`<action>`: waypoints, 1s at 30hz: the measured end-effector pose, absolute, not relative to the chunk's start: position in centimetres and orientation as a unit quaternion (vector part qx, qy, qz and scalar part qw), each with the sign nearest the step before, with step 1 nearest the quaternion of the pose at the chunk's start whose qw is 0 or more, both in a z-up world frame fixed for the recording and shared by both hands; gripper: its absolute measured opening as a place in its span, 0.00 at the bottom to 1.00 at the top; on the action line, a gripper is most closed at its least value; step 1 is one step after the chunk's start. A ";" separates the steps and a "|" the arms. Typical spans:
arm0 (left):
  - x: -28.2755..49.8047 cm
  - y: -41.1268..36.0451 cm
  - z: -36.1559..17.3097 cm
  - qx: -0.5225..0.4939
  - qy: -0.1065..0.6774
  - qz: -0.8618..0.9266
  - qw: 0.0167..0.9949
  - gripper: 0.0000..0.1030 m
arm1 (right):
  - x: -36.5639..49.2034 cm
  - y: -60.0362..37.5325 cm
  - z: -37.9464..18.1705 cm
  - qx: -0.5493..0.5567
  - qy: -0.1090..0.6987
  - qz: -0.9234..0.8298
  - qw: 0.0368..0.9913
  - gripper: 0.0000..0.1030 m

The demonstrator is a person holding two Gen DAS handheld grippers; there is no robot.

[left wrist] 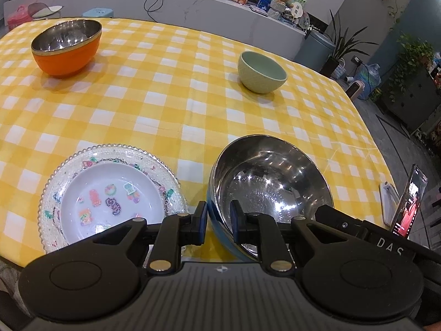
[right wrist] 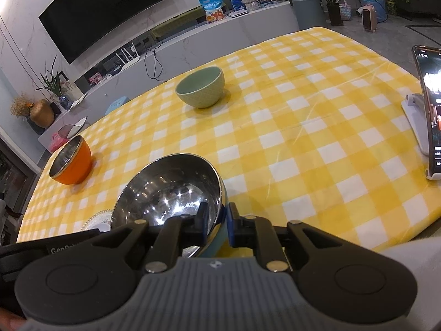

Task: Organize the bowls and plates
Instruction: 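Slide the blue steel bowl with the left gripper beside the plate stack, then open the left gripper and pull it back from the blue bowl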

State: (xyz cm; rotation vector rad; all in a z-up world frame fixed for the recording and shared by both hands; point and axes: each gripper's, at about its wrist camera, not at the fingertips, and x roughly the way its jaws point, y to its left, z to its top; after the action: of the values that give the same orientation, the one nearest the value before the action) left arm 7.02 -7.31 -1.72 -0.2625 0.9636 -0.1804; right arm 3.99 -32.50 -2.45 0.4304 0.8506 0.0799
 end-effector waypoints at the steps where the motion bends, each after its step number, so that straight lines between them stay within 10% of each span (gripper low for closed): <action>1: 7.0 -7.3 -1.6 -0.125 0.460 -0.087 0.875 0.18 | 3.9 -32.5 -2.5 0.209 0.409 0.039 0.887 0.15; 16: 5.8 -6.3 1.6 -0.100 0.394 -0.088 0.909 0.34 | 2.5 -32.3 -0.9 0.204 0.342 0.053 0.916 0.41; 30: 7.2 -1.3 4.5 -0.056 0.367 -0.036 0.928 0.35 | 5.6 -27.9 1.3 0.165 0.365 0.103 0.911 0.43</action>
State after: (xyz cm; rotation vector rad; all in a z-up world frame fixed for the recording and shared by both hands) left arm 7.19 -1.25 4.52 -0.1140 0.7532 -0.0744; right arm 5.56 -27.87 1.25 0.3392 0.7520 0.2114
